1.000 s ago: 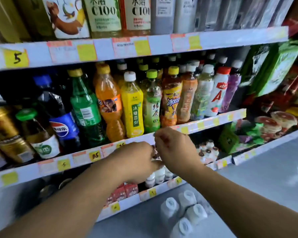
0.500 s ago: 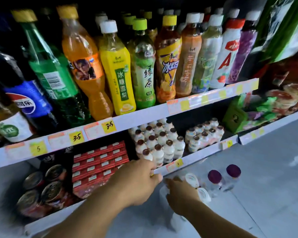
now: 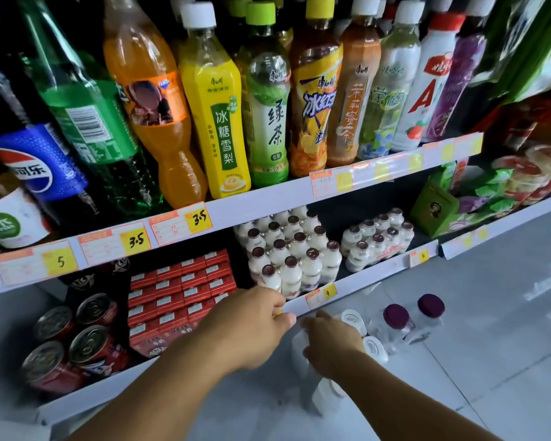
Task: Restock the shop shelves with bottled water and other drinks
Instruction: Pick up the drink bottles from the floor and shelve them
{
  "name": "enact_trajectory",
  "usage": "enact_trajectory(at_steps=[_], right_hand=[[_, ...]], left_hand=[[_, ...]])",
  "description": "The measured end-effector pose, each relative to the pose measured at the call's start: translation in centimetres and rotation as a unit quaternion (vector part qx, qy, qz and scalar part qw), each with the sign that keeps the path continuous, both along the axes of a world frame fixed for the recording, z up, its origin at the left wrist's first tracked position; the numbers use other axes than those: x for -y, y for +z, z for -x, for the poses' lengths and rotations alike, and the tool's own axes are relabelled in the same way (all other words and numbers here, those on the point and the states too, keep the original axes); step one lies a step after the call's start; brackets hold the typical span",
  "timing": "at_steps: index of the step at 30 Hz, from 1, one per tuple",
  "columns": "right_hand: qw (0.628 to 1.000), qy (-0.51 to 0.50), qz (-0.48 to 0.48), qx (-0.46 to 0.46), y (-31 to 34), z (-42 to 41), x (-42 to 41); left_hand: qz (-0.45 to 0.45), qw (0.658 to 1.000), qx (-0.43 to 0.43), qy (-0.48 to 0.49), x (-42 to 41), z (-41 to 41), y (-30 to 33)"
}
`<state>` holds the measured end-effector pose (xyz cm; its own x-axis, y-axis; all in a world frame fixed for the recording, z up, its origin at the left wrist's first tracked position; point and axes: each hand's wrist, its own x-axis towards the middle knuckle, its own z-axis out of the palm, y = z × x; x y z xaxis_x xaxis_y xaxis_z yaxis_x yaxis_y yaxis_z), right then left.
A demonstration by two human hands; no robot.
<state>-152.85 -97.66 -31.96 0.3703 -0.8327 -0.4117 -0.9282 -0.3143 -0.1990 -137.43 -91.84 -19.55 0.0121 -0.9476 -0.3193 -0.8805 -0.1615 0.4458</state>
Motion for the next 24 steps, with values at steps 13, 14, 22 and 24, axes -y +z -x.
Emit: enact_trajectory(at_steps=[13, 14, 22, 24], right_hand=[[0.978, -0.075, 0.033, 0.191, 5.2, -1.3, -0.3], [0.973, -0.075, 0.041, 0.213, 6.7, -1.7, -0.2], [0.916, -0.027, 0.106, 0.385, 22.9, -3.8, -0.7], [0.888, -0.012, 0.110, 0.447, 26.5, -4.2, -0.8]], left_hand=[[0.035, 0.991, -0.096, 0.092, -2.3, -0.1, 1.9], [0.057, 0.983, -0.122, 0.122, -2.3, -0.1, 2.3], [0.176, 0.899, -0.322, 0.239, -2.4, -1.9, 7.8], [0.166, 0.880, -0.377, 0.237, -2.8, -2.1, 9.7]])
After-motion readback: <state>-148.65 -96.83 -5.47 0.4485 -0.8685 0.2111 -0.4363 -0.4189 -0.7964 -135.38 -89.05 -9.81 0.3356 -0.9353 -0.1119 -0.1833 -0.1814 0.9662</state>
